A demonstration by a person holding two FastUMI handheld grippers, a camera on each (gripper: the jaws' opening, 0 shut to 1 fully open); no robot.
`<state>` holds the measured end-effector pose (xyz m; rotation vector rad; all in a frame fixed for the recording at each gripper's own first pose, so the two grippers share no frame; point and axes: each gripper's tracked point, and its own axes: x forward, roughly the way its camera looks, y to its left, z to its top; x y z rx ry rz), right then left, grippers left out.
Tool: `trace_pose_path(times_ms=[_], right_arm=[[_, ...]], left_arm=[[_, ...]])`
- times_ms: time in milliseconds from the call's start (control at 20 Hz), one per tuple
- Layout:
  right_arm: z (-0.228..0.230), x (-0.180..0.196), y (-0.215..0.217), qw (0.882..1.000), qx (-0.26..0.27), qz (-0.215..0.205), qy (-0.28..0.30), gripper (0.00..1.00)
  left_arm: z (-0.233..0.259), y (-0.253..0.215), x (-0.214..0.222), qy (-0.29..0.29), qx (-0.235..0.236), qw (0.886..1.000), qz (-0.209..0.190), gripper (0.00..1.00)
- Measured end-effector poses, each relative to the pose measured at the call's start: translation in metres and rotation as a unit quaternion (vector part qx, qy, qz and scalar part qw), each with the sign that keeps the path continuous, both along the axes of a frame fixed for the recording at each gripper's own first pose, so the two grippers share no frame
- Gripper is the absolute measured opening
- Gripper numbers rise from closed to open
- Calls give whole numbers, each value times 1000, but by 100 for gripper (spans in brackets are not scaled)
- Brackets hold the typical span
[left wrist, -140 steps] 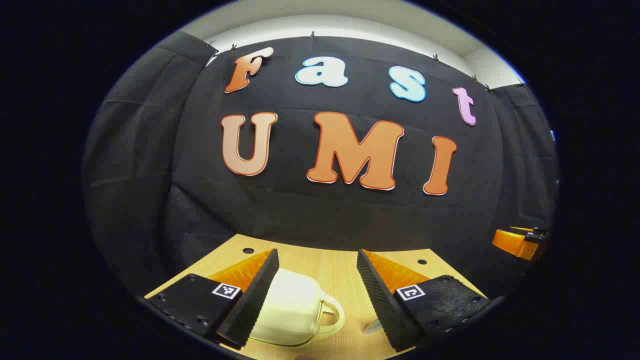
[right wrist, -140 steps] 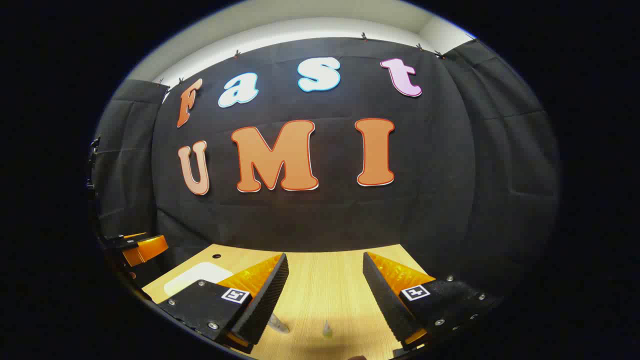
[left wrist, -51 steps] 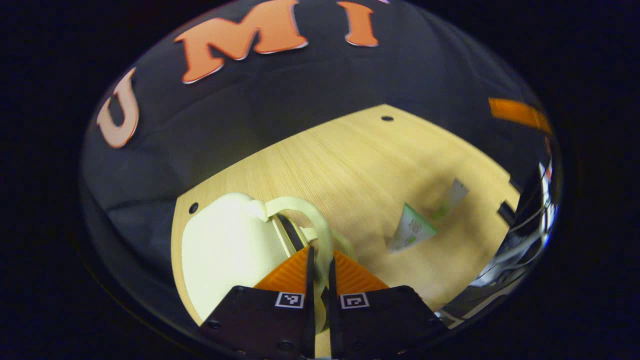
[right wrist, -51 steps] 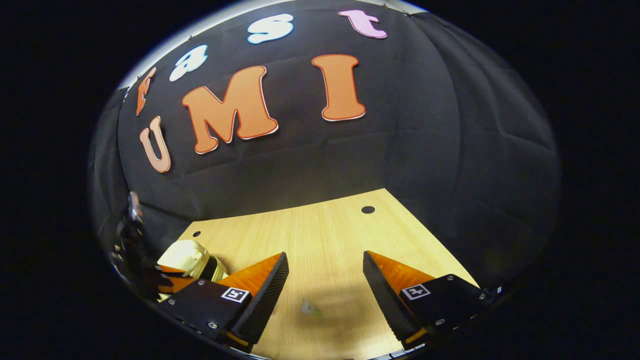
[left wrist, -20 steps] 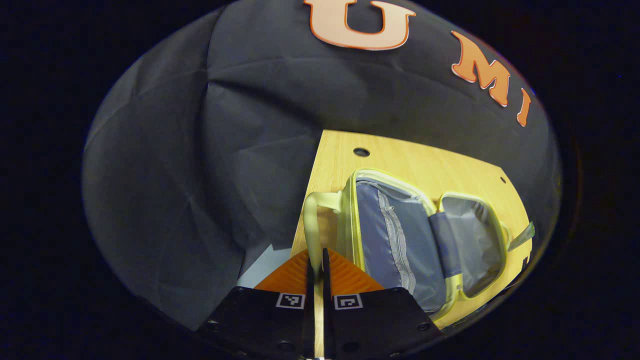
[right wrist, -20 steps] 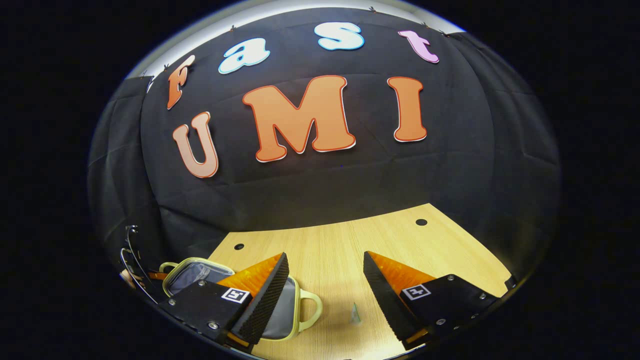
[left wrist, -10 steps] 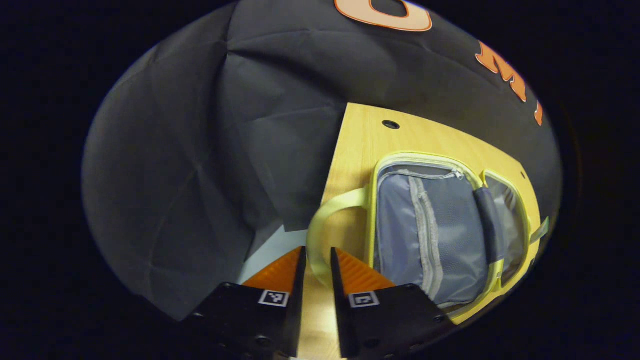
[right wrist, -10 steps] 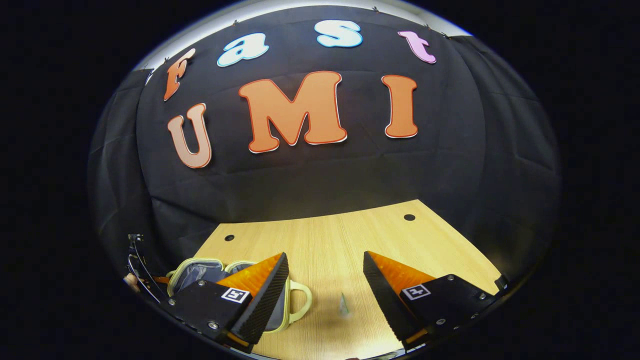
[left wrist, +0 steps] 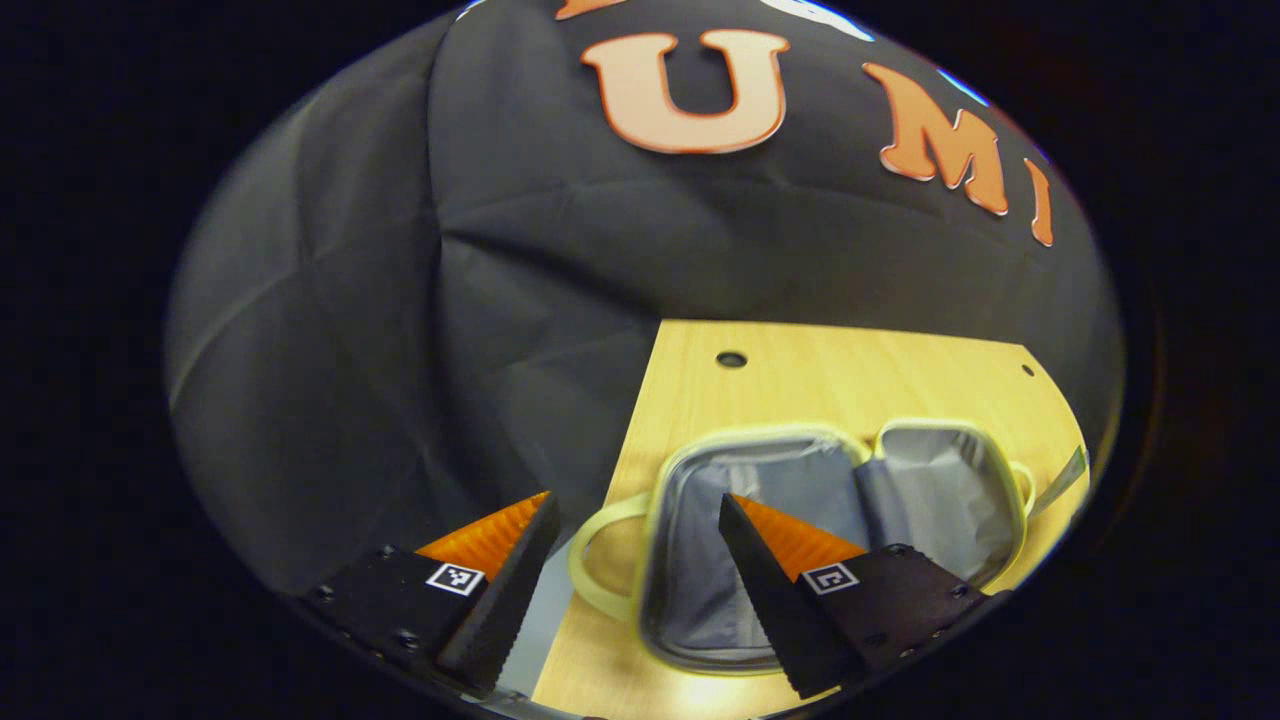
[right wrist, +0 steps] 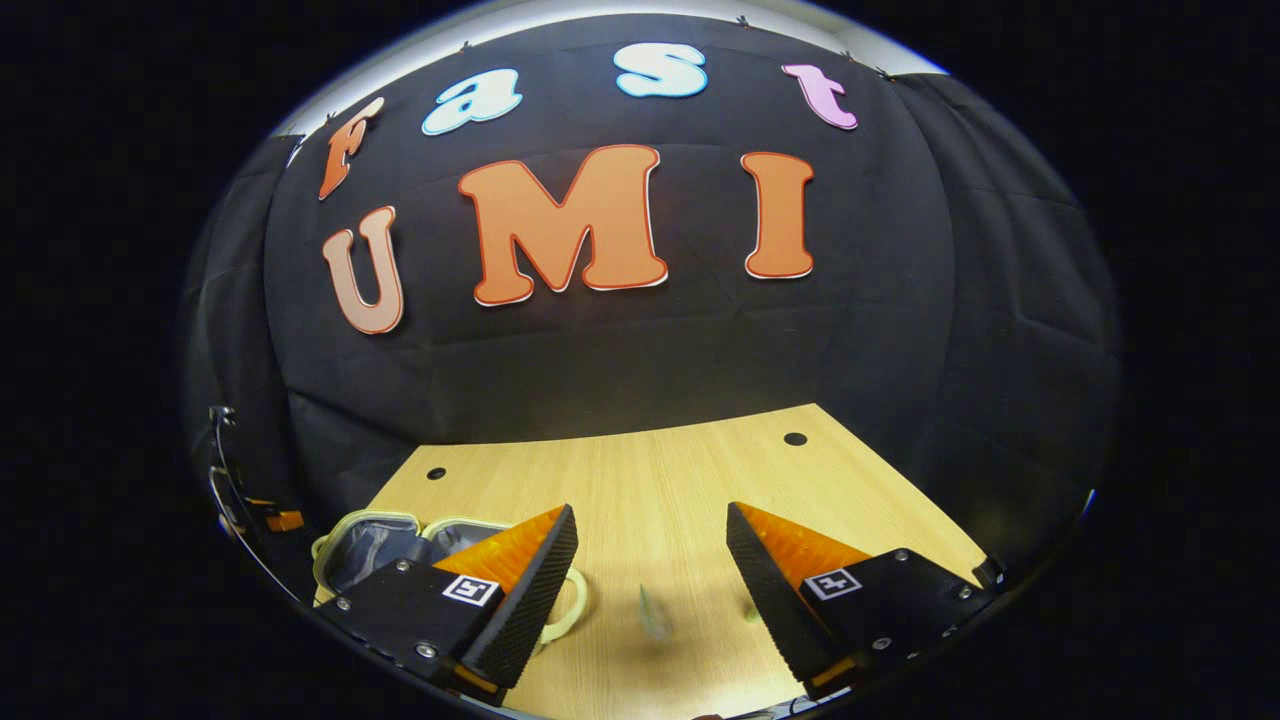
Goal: First open the suitcase, pack the skin care products into it, and then close the suitcase.
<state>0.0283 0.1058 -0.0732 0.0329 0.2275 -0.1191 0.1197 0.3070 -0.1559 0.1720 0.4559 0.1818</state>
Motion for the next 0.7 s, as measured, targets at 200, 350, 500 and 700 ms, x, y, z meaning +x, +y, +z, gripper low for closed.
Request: trace_pose_path(times_ms=[200,350,500,700], right_arm=[[-9,1,-24,1000,-10,0,4,95],[-15,3,-43,1000,-9,3,9,95],[-23,7,-67,1000,-7,8,21,95],[-32,10,-102,999,-9,10,29,95]], left_arm=[[48,-96,-1,-52,-10,998,-43,99],[66,-181,-4,-88,-14,993,-77,99],[53,-273,-6,-82,-26,988,-127,99],[17,-385,-2,-57,-49,981,-180,99]])
